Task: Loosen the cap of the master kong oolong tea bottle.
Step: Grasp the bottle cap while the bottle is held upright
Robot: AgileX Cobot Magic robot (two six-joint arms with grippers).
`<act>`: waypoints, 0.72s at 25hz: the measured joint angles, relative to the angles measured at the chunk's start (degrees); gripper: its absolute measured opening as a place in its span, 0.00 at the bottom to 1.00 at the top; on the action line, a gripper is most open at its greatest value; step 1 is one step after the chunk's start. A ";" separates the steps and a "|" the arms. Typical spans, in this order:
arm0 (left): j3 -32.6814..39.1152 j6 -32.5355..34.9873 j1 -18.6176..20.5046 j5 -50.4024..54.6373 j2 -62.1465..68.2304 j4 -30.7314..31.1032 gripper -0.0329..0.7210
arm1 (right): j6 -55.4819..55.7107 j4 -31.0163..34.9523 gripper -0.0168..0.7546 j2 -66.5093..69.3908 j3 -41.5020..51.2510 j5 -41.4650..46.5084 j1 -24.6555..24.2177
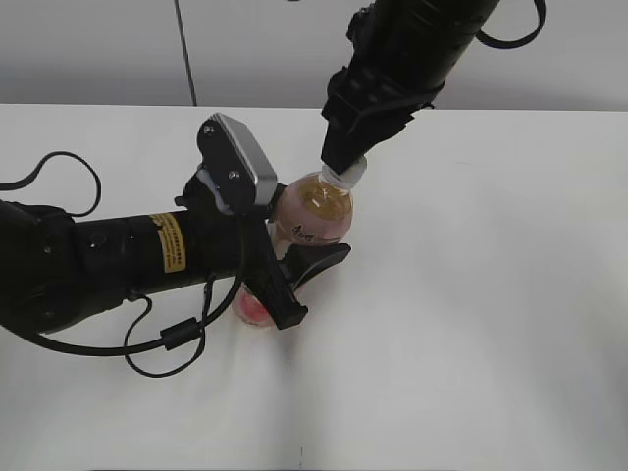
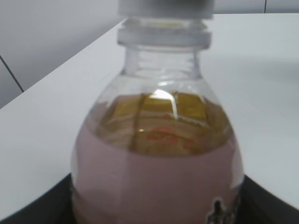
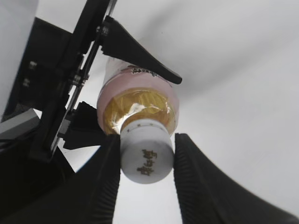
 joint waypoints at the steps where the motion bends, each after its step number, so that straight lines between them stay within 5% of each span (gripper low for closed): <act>1: 0.00 0.00 0.00 0.00 0.00 0.00 0.62 | -1.77 0.26 0.37 0.00 0.00 0.00 0.00; 18: 0.05 -0.05 0.17 -1.03 0.00 -0.05 0.62 | -36.19 4.51 0.37 -0.04 -0.03 -0.21 0.61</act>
